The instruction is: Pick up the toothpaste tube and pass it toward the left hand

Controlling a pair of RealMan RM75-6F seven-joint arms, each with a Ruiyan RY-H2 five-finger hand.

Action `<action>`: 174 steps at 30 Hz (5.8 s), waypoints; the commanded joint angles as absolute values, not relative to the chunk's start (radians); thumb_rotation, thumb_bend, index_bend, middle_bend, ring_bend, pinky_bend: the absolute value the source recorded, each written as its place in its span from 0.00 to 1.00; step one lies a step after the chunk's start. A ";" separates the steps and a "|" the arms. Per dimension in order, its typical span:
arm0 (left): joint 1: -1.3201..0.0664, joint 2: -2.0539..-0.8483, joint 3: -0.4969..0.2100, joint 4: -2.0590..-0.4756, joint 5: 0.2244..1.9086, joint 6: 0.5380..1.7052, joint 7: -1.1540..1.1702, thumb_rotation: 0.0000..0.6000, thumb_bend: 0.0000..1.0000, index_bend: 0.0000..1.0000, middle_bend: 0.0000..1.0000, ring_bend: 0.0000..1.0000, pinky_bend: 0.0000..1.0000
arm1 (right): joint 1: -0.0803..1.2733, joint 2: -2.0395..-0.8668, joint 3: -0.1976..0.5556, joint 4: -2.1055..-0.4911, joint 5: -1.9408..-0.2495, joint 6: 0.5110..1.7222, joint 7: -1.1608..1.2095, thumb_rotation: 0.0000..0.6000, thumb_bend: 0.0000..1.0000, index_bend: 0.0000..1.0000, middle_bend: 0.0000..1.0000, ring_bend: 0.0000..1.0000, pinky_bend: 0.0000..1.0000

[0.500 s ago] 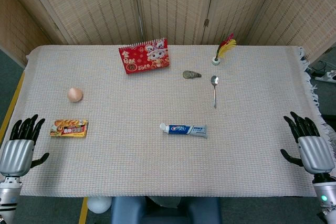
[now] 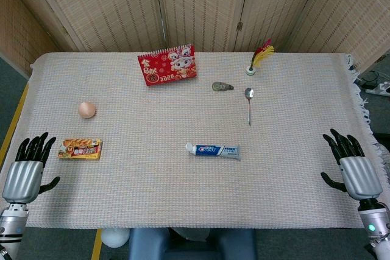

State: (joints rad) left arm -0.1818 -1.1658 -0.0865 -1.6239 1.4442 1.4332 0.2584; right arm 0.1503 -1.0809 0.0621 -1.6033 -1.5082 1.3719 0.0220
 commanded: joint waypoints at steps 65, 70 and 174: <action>-0.171 -1.129 -0.077 -1.621 1.448 1.444 0.202 1.00 0.23 0.07 0.03 0.01 0.00 | 0.813 -1.697 0.193 -1.325 -1.057 0.809 -0.484 1.00 0.40 0.33 0.35 0.40 0.28; -0.169 -1.130 -0.076 -1.619 1.445 1.445 0.200 1.00 0.23 0.07 0.03 0.01 0.00 | 0.825 -1.704 0.191 -1.313 -1.042 0.807 -0.482 1.00 0.43 0.34 0.36 0.42 0.28; -0.655 -1.231 -0.193 -1.717 1.244 1.039 0.058 0.95 0.23 0.09 0.07 0.05 0.00 | 1.287 -1.467 0.183 -1.584 -0.905 0.703 -0.387 1.00 0.82 0.53 0.51 0.61 0.53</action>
State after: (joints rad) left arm -0.6563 -1.2312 -0.1935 -1.7176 1.2434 1.0374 0.0596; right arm 1.2885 -1.4684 0.1819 -1.5826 -0.9031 0.7020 -0.3890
